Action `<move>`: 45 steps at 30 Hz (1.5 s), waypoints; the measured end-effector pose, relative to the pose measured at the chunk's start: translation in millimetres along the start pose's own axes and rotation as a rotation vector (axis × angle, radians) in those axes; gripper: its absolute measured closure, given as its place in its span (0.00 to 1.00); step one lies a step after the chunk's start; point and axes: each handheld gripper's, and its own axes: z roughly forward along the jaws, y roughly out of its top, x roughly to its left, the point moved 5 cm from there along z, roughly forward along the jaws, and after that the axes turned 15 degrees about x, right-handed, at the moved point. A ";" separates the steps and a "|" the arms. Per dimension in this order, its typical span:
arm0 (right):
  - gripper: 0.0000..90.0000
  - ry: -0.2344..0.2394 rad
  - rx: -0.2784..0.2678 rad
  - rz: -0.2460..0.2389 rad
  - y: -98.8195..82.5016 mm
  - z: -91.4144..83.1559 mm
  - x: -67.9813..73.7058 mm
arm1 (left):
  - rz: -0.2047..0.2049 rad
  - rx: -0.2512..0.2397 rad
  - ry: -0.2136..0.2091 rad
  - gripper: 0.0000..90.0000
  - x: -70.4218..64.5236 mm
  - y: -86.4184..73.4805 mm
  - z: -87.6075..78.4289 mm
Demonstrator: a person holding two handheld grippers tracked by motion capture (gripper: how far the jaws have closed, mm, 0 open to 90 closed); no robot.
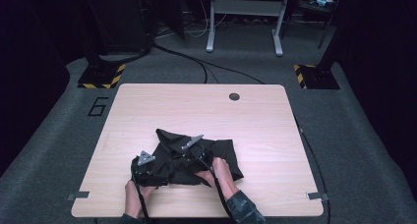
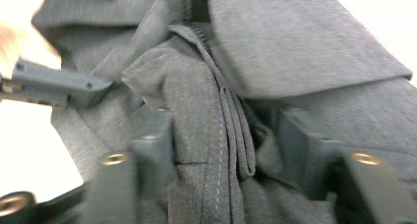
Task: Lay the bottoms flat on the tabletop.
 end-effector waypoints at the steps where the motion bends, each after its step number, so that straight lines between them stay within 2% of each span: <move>1: 0.54 0.016 -0.006 0.014 -0.7 -0.4 -2.9 | 0.000 -0.001 0.001 0.00 0.0 0.0 0.0; 2: 0.57 0.021 -0.012 0.026 -1.1 -0.5 -3.3 | 0.000 -0.002 0.001 0.00 0.1 0.0 0.1; 7: 0.69 -0.058 -0.011 -0.040 -1.4 -1.0 3.0 | -0.003 -0.003 0.001 0.00 0.1 0.0 0.0; 10: 0.73 -0.054 -0.021 -0.039 -0.6 -3.7 2.0 | -0.004 -0.005 0.001 0.00 0.3 0.1 -0.1; 19: 0.75 -0.065 -0.058 -0.038 -2.5 -18.9 0.0 | -0.007 -0.006 0.003 0.00 0.3 0.1 -0.1; 26: 0.76 -0.082 -0.092 -0.041 -6.9 -37.1 -5.2 | -0.009 -0.005 0.004 0.00 0.3 0.1 0.0; 31: 0.76 -0.104 -0.127 -0.036 -9.4 -47.0 -11.3 | -0.011 -0.005 0.006 0.00 0.3 0.1 0.0; 33: 0.76 -0.101 -0.130 -0.008 -11.8 -50.7 -11.5 | -0.011 -0.005 0.006 0.00 0.3 0.1 0.0; 34: 0.76 -0.109 -0.140 -0.019 -12.2 -52.6 -14.0 | -0.010 -0.004 0.007 0.00 0.4 0.0 -0.1; 36: 0.76 -0.110 -0.150 -0.001 -14.4 -57.3 -16.2 | -0.013 -0.005 0.007 0.00 0.3 0.1 0.0; 38: 0.76 -0.119 -0.162 -0.007 -16.9 -63.4 -19.7 | -0.011 -0.005 0.008 0.00 0.5 0.0 -0.1; 39: 0.76 -0.117 -0.165 0.015 -18.4 -66.6 -19.5 | -0.012 -0.005 0.009 0.00 0.6 0.0 -0.2; 41: 0.76 -0.133 -0.196 0.009 -19.9 -72.0 -23.8 | -0.013 -0.005 0.010 0.00 0.6 -0.1 -0.2; 45: 0.76 -0.138 -0.211 0.047 -27.5 -82.2 -29.0 | -0.013 -0.005 0.009 0.00 0.6 0.0 -0.1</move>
